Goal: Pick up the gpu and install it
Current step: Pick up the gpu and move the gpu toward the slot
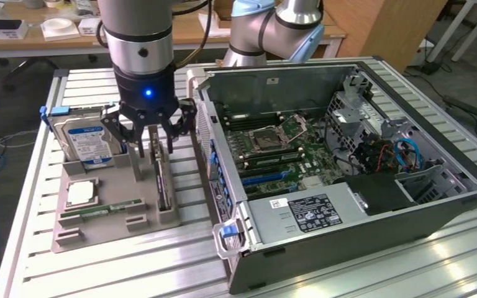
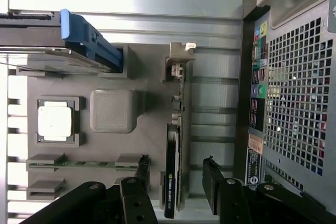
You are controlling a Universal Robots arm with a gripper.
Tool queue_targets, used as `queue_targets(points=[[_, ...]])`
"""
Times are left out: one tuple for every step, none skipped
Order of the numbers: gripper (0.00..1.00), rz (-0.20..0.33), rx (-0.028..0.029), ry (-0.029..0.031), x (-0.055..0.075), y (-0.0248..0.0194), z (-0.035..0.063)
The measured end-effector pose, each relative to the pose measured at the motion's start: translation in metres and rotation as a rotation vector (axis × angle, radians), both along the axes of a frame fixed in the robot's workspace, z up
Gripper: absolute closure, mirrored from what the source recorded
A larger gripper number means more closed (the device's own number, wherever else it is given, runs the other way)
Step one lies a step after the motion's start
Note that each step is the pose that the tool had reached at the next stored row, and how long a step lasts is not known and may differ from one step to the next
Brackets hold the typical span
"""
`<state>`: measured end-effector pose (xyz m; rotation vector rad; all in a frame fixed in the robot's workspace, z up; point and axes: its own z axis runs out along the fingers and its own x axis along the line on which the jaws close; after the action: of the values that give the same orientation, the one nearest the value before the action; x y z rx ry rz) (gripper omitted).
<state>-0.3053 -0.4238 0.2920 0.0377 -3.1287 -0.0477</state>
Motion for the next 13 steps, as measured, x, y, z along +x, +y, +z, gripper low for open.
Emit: queue_targets(points=[[0.47,0.000,0.0000,0.0000,0.0000,0.0000,-0.0004],[0.47,0.000,0.0001,-0.0001,-0.0001,-0.0001,-0.0008],[0.47,0.000,0.0001,-0.0001,-0.0001,-0.0003,-0.0012],[0.47,0.000,0.0001,-0.0001,0.0000,-0.0005,-0.0017],[0.47,0.000,0.0000,0.0000,0.0000,-0.0008,-0.0020],[0.47,0.000,0.0000,-0.0001,0.0000,-0.0010,-0.0023],[0.47,0.000,0.0001,-0.0001,0.0000,-0.0012,-0.0027],[0.47,0.000,0.0001,-0.0001,0.0000,-0.0014,-0.0030],[0.47,0.000,0.0002,-0.0003,0.0001,-0.0017,-0.0034],[0.47,0.000,0.0003,-0.0003,0.0001,-0.0020,-0.0037],[0.47,0.000,0.0002,-0.0003,0.0001,-0.0024,-0.0039],[0.47,0.000,0.0001,-0.0001,0.0000,-0.0028,-0.0041],[0.47,0.000,0.0001,-0.0001,0.0000,-0.0033,-0.0044]])
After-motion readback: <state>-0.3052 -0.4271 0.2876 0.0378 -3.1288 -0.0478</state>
